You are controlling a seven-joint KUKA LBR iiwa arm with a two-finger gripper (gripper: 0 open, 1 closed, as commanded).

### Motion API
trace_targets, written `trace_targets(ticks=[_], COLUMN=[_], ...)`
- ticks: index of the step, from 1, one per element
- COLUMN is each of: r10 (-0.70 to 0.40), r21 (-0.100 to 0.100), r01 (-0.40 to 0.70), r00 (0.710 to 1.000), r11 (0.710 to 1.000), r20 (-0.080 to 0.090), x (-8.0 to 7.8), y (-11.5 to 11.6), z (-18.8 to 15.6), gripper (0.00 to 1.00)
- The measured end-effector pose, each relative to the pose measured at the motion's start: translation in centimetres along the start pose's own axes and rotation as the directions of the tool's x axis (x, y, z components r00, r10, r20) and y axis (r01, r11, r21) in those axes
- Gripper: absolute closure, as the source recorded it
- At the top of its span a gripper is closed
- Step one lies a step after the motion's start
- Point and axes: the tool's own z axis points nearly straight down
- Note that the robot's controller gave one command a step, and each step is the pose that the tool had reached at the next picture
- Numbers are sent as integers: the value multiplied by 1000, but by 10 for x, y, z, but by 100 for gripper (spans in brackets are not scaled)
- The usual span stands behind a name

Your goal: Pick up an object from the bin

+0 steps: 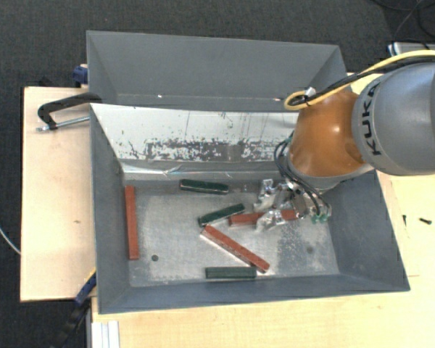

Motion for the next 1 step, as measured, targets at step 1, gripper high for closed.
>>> trace_targets(ticks=[1], r10=[0], r21=[0], r01=[0], r00=[1000], r11=[1000], r20=[0], x=[0], y=[0], z=[0], gripper=[100])
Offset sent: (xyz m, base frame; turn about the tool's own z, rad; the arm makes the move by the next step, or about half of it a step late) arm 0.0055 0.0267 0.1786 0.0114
